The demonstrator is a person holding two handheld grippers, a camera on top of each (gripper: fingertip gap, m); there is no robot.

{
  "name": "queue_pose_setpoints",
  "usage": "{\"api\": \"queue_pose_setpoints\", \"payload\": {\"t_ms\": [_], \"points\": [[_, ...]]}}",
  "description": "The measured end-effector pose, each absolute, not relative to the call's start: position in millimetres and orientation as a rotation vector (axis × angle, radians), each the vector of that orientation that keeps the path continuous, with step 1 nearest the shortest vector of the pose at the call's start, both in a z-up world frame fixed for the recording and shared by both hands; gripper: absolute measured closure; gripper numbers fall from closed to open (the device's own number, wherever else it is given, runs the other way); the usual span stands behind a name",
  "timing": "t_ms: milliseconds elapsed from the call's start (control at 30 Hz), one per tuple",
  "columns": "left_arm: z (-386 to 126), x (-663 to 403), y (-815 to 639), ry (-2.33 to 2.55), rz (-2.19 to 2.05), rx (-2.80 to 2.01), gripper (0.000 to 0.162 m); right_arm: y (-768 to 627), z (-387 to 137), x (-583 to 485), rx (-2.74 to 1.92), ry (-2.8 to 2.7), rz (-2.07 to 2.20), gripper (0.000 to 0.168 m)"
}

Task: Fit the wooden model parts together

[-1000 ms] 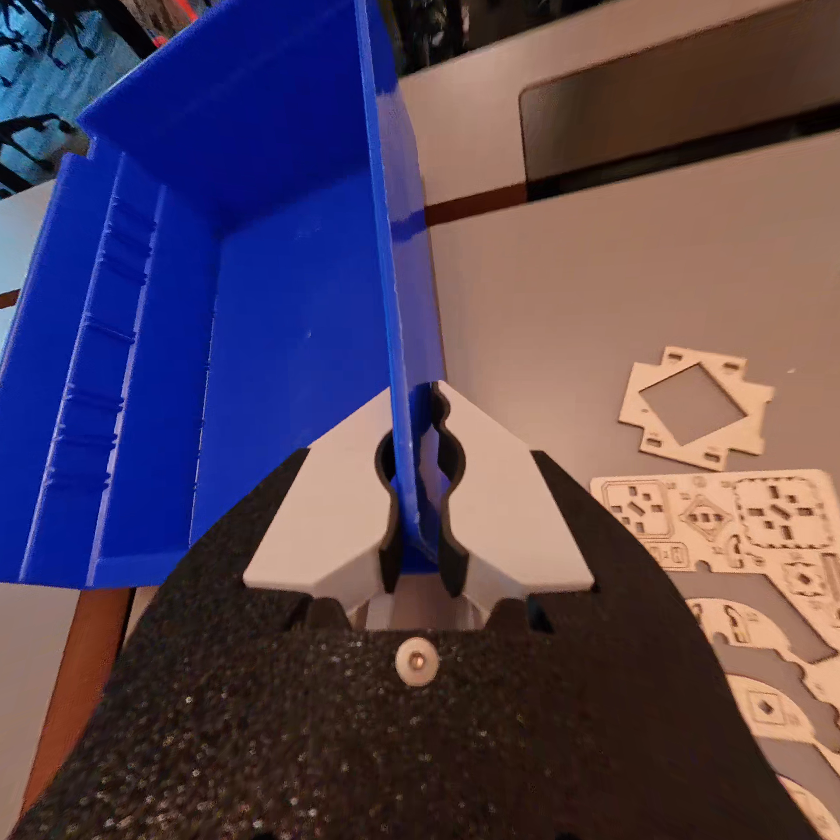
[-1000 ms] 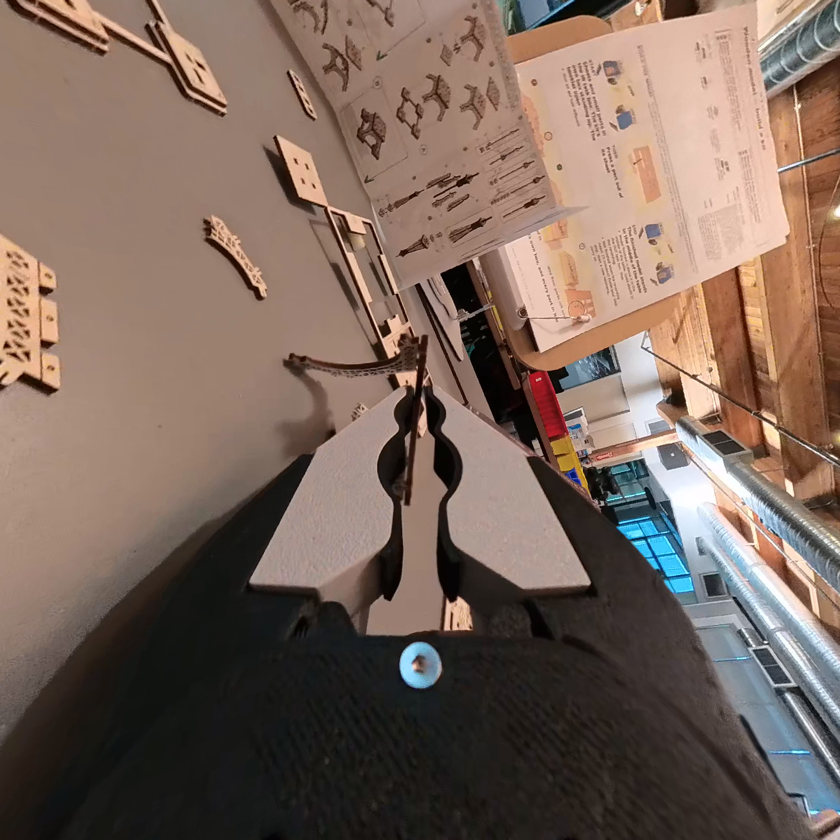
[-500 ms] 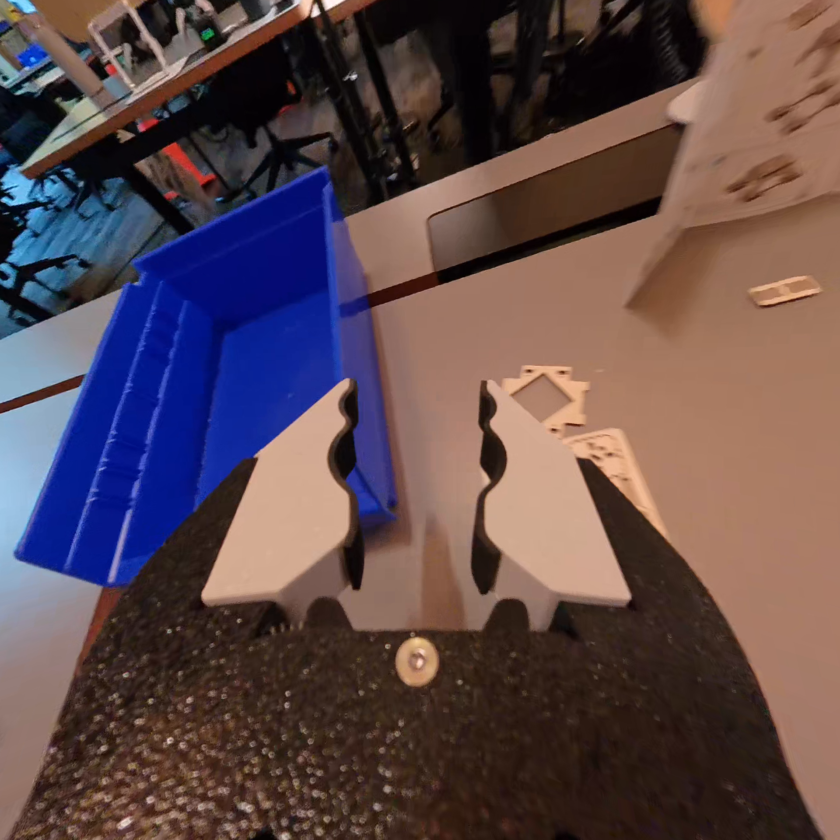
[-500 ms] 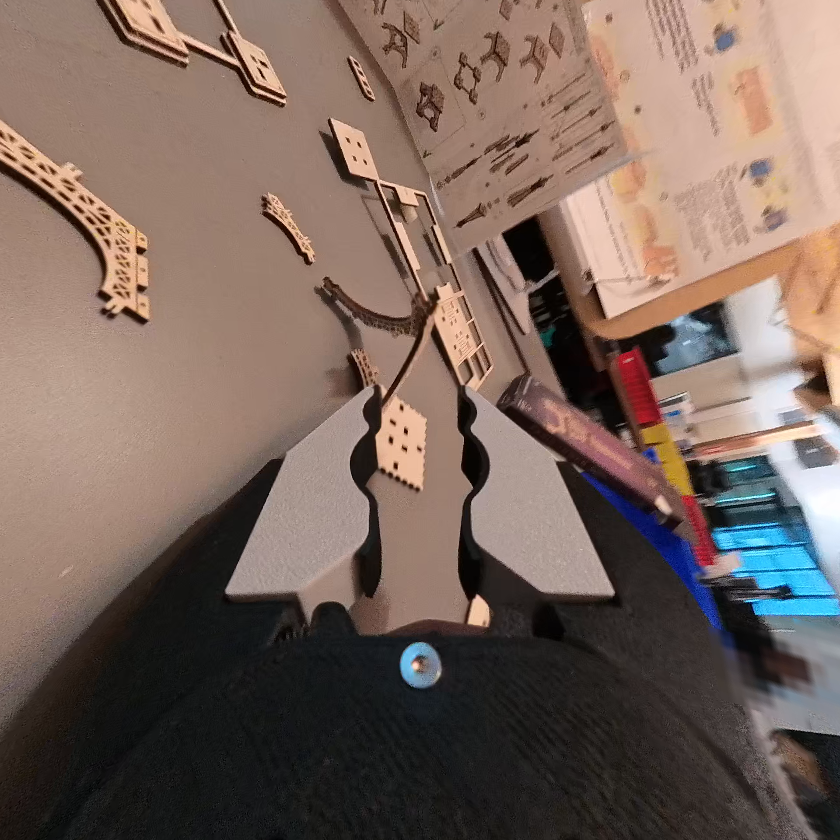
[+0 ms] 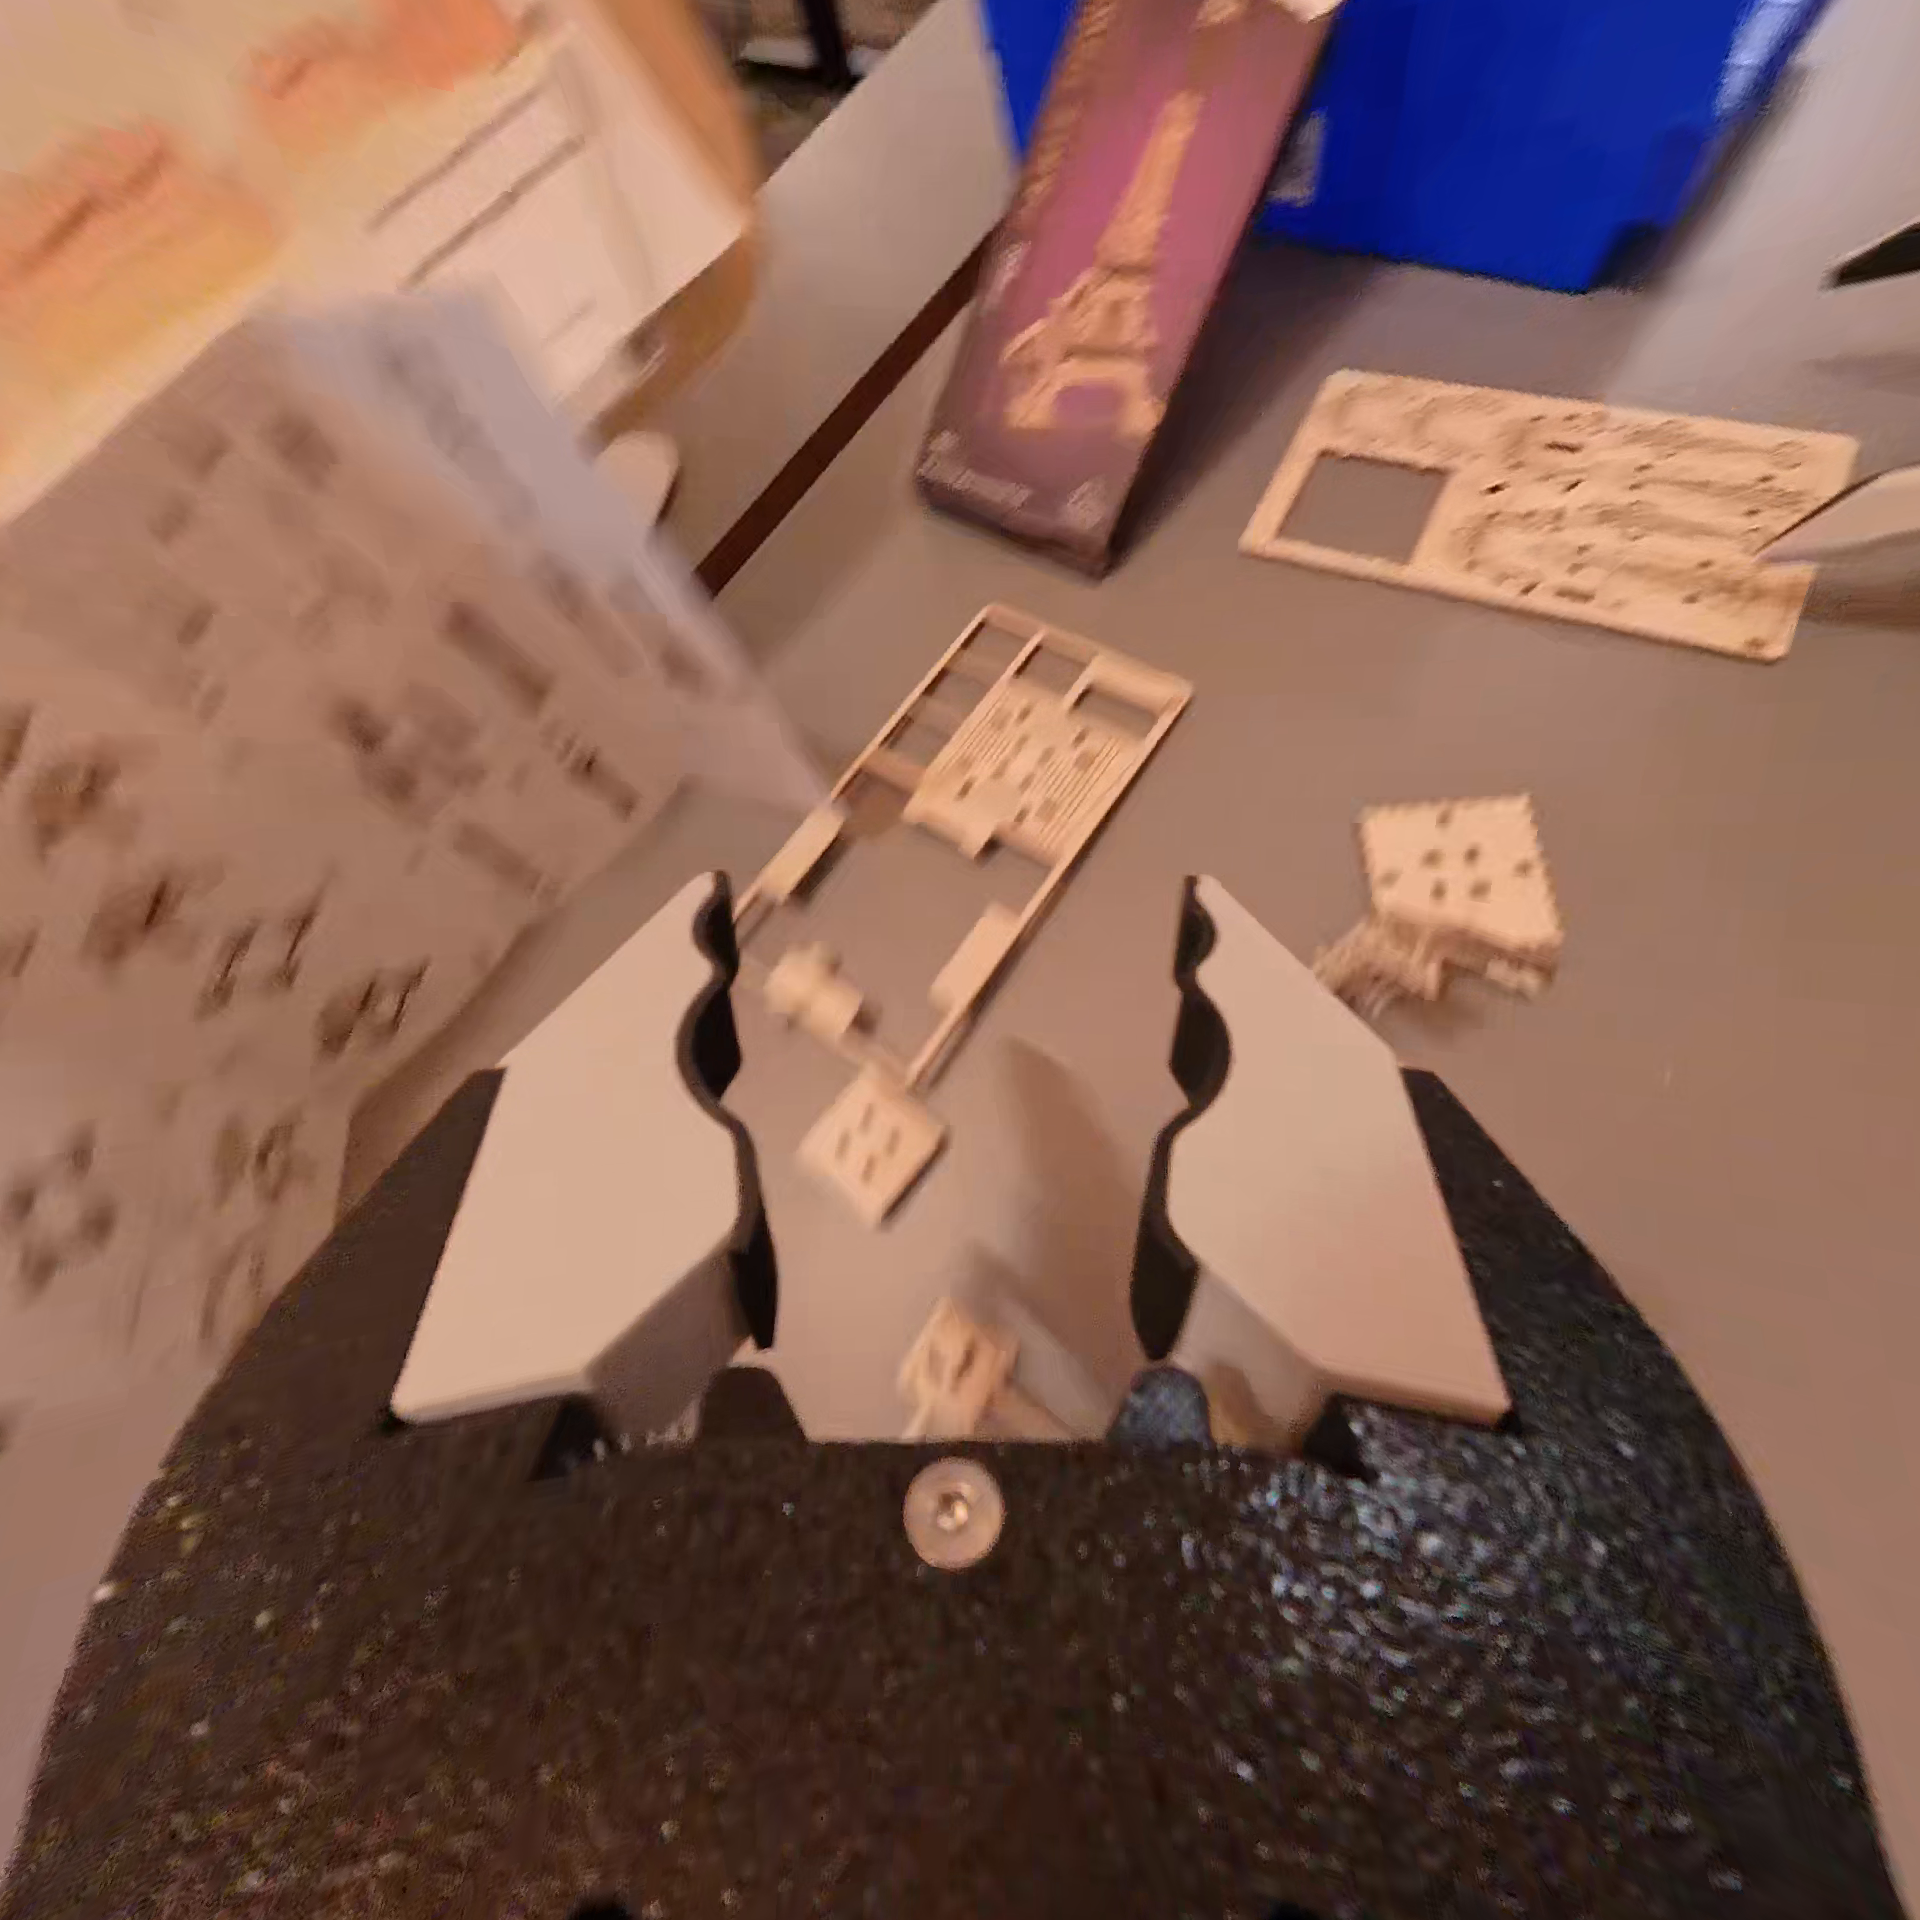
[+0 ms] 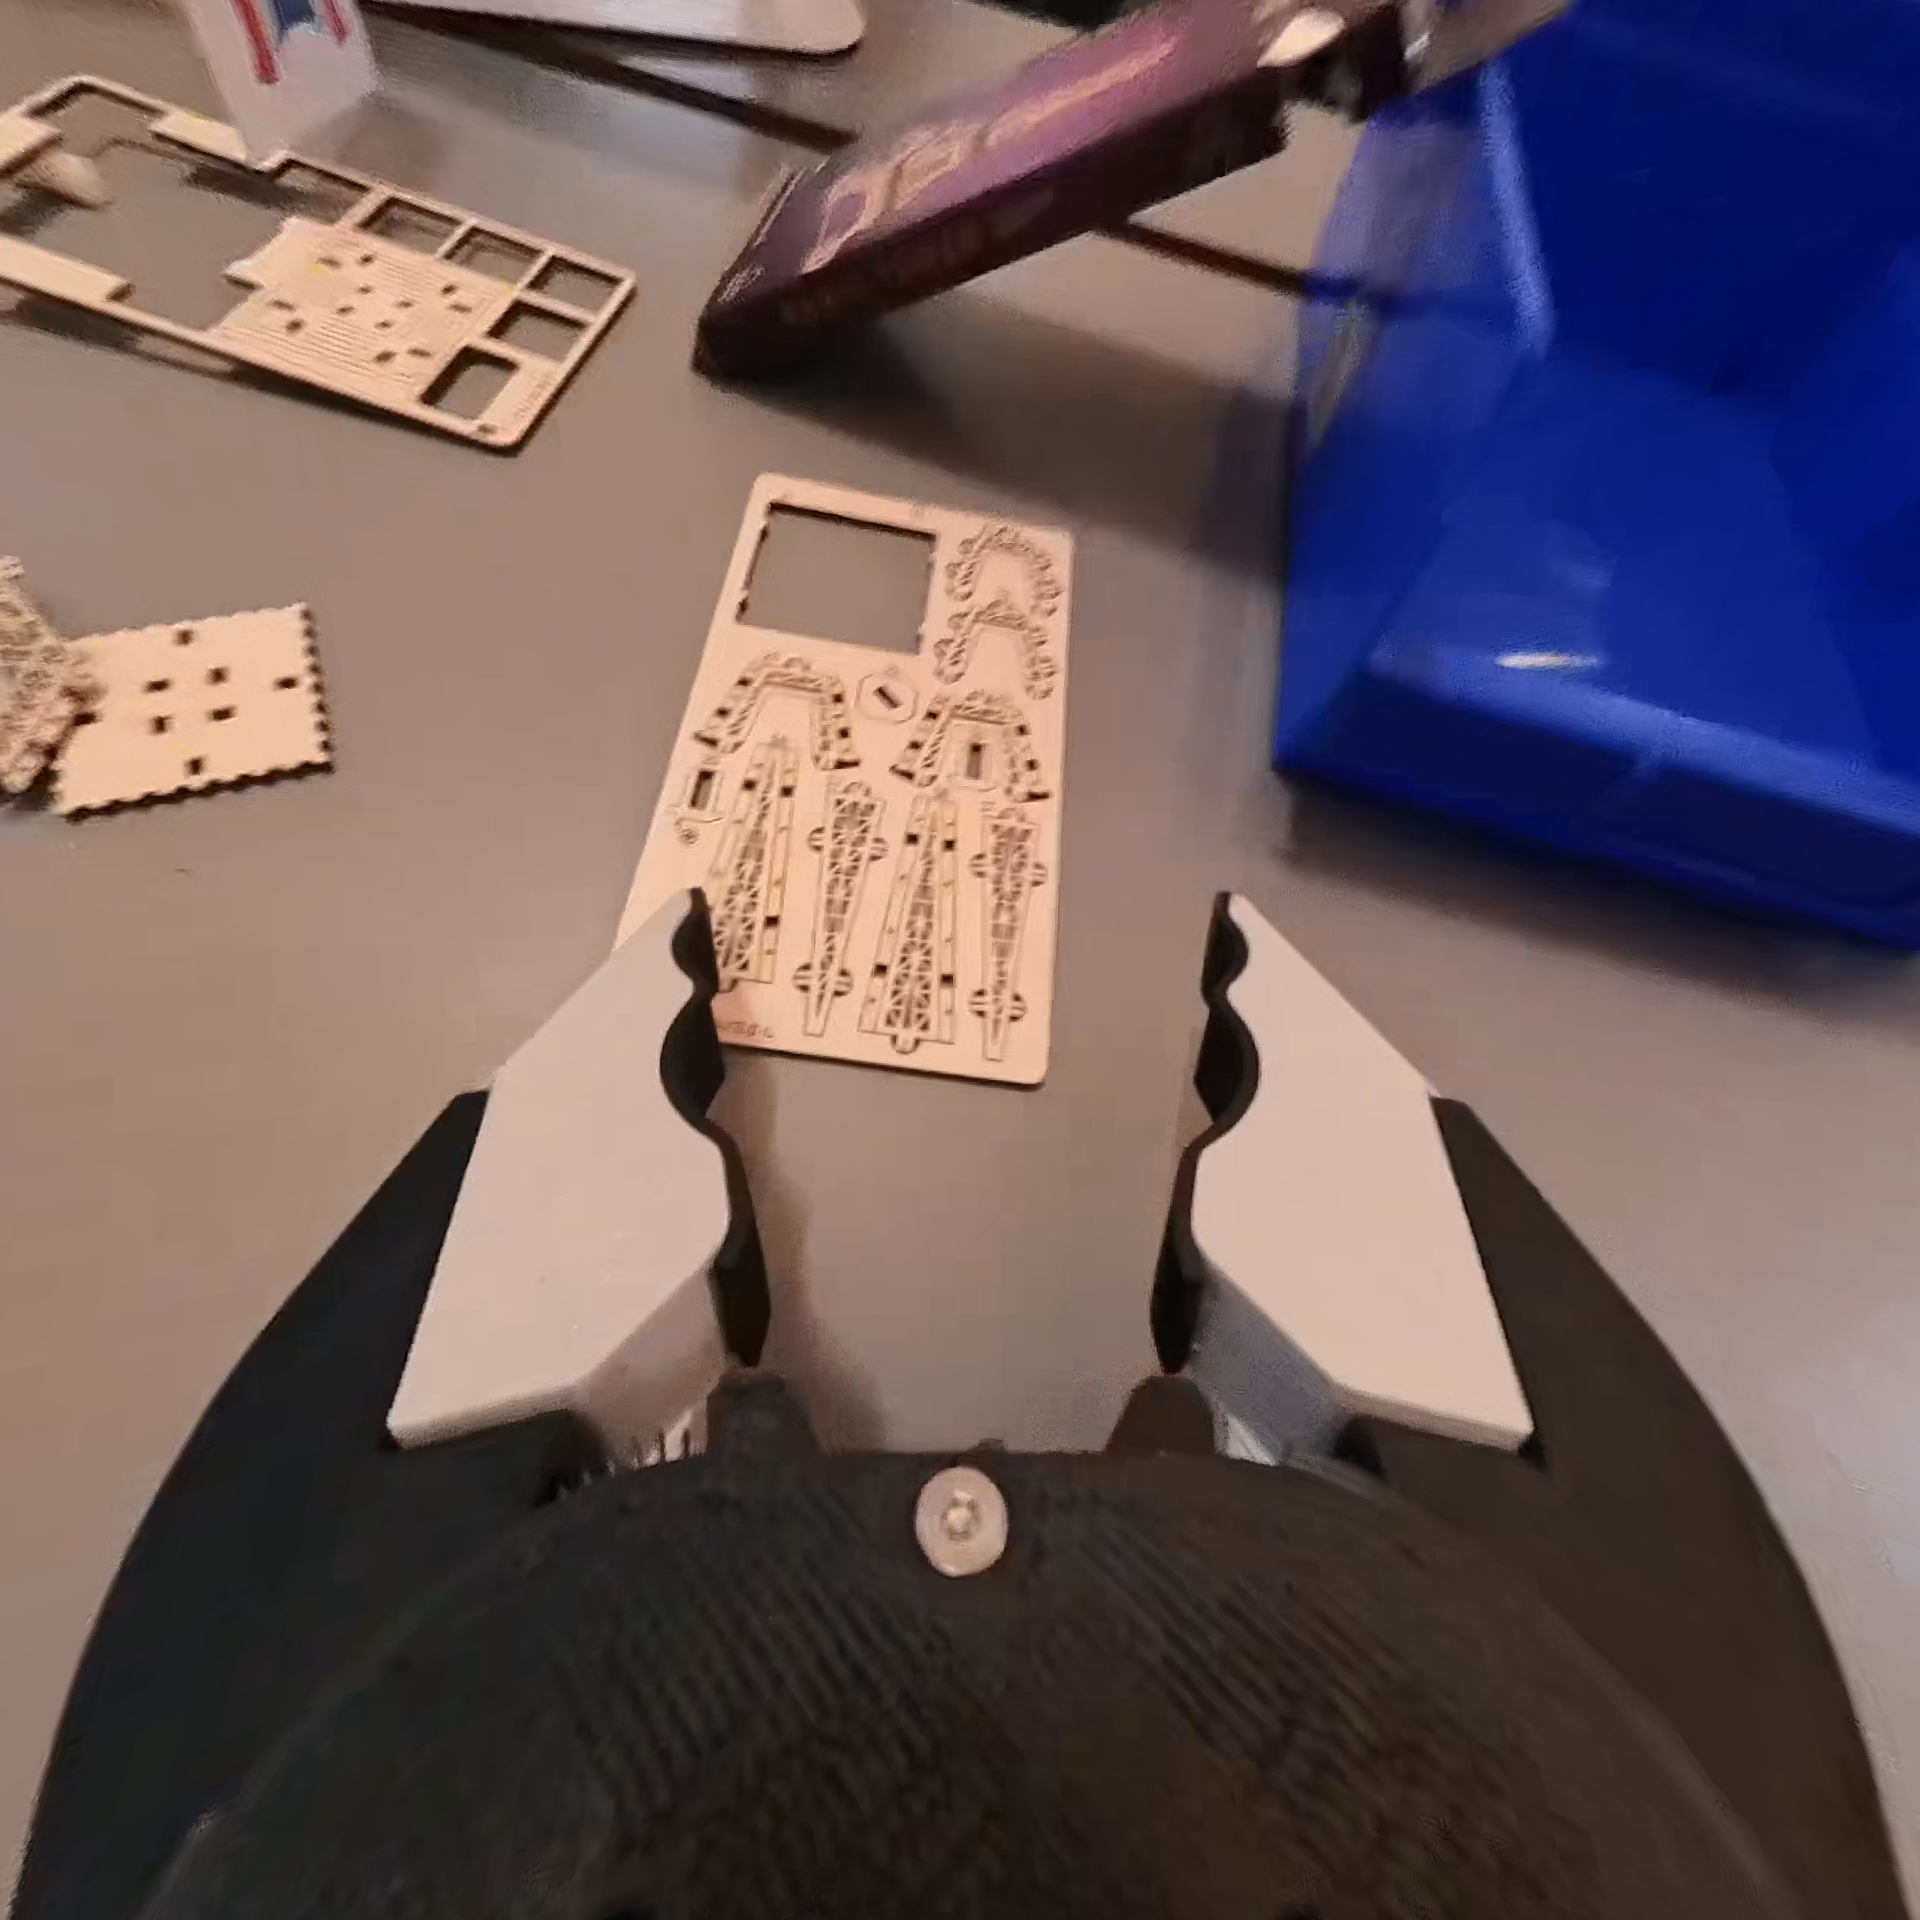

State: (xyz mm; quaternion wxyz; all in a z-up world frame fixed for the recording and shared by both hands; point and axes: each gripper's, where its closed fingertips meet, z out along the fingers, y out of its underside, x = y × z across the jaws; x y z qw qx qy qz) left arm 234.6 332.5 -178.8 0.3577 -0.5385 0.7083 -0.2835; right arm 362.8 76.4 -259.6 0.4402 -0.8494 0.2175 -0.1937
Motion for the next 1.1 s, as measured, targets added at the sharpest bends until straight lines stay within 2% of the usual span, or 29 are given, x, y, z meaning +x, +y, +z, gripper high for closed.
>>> {"api": "queue_pose_setpoints", "payload": {"t_ms": [133,200,333,400,700,733,767,867,933,967,1000,1033,1100], "points": [[-184.1,323.4,267.7,2.020,-0.748,-1.201,0.045,81.8,-267.5,360.9,-2.145,0.552,-0.342,0.069],[-191.9,365.1,240.4,2.139,-0.785,-1.156,0.038,80.8,-269.2,362.9,-2.145,0.583,-0.312,0.070],[-207.1,446.5,224.7,2.235,-0.781,-1.124,0.046,80.5,-269.6,364.2,-2.137,0.606,-0.277,0.074],[-210.2,473.5,216.5,2.265,-0.853,-1.134,0.047,83.0,-272.1,360.5,-2.160,0.578,-0.264,0.068],[-242.1,505.8,206.9,2.420,-0.918,-1.200,0.048,78.0,-281.9,357.6,-2.228,0.559,-0.245,0.067],[-240.6,506.1,206.9,2.405,-0.944,-1.212,0.056,78.5,-282.1,356.6,-2.230,0.552,-0.238,0.067],[-238.5,505.7,207.8,2.386,-0.965,-1.219,0.075,79.2,-282.9,355.5,-2.237,0.543,-0.236,0.068],[-229.8,500.7,207.3,2.322,-1.054,-1.221,0.090,80.1,-283.7,354.3,-2.246,0.529,-0.240,0.070],[-227.8,499.1,209.5,2.270,-1.046,-1.226,0.089,80.2,-284.3,353.9,-2.247,0.533,-0.222,0.071],[-227.8,498.6,210.3,2.247,-1.027,-1.232,0.084,80.5,-284.6,353.7,-2.248,0.534,-0.214,0.071],[-228.3,497.7,209.2,2.238,-1.006,-1.228,0.063,80.4,-284.7,353.7,-2.248,0.536,-0.211,0.071],[-228.7,497.5,208.3,2.238,-0.973,-1.207,0.051,80.4,-284.7,353.7,-2.248,0.536,-0.211,0.071],[-225.0,502.8,210.1,2.224,-0.888,-1.130,0.051,80.6,-284.5,353.4,-2.248,0.532,-0.213,0.072]]}}
